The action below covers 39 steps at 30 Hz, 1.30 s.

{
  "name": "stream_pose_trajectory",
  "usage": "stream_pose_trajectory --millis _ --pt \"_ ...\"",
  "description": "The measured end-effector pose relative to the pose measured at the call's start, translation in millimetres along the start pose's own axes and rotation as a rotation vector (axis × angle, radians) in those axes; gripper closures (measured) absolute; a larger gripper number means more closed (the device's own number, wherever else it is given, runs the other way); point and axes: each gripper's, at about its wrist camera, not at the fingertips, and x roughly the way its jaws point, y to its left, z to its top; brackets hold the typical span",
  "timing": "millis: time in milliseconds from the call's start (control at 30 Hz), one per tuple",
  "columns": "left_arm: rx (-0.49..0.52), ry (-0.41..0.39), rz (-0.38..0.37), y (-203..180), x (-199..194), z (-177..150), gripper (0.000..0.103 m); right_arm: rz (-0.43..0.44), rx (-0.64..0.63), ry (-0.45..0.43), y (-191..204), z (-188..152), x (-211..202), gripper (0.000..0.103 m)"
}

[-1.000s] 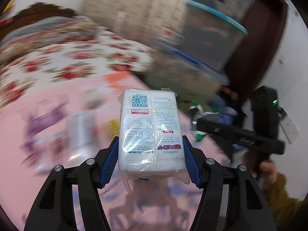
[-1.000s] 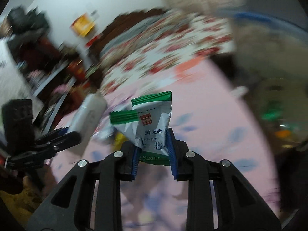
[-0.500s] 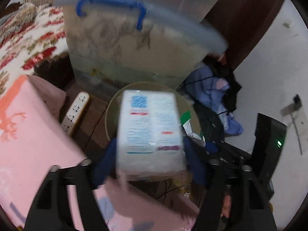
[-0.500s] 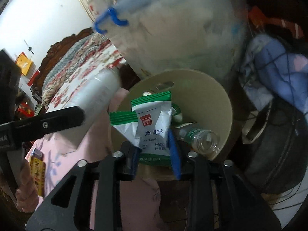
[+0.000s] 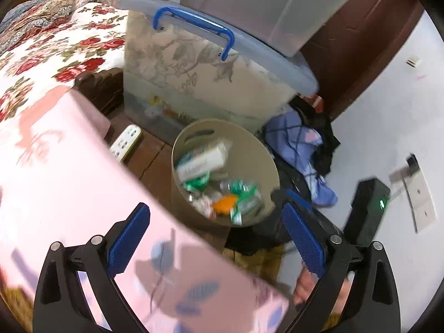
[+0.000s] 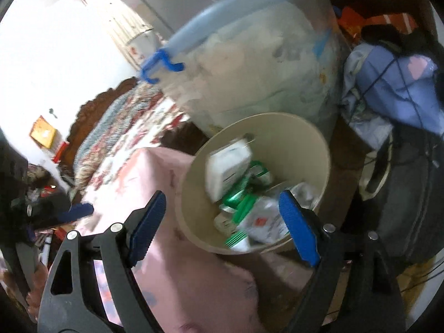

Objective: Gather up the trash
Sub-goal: 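Open both tools to drop the tissue pack and snack packet into the wastebasket, then move both open tools back over the milk carton and yellow box, then grasp the white milk carton with the left tool while the right tool grasps the yellow box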

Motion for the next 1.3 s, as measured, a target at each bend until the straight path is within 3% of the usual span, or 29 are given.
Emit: stream_pose_trajectory --millis 167,333,533,700,800,933,1133,1300 --pt "0.070 -0.006 0.016 -1 -54 -68 0.011 0.111 -0.035 0.022 44 -26 -14 0.020" --pt "0.028 -0.039 0.008 31 -119 -134 0.011 0.199 -0.104 0.066 100 -51 -16 0.021" --pt "-0.129 -0.169 0.145 104 -205 -184 0.011 0.287 -0.181 0.155 172 -92 -1 0.021" --pt "-0.328 -0.221 0.321 182 -249 -218 0.011 0.332 -0.258 0.231 222 -121 11 0.024" --pt "-0.395 -0.215 0.381 216 -260 -231 0.012 0.333 -0.325 0.254 253 -134 15 0.025" --pt "-0.388 -0.180 0.456 234 -255 -241 0.016 0.332 -0.350 0.276 276 -141 24 0.025" --pt "-0.380 -0.178 0.394 238 -247 -237 0.016 0.299 -0.425 0.277 298 -151 29 0.025" --pt "-0.299 -0.186 0.362 216 -233 -204 0.016 0.240 -0.552 0.300 314 -182 40 0.025"
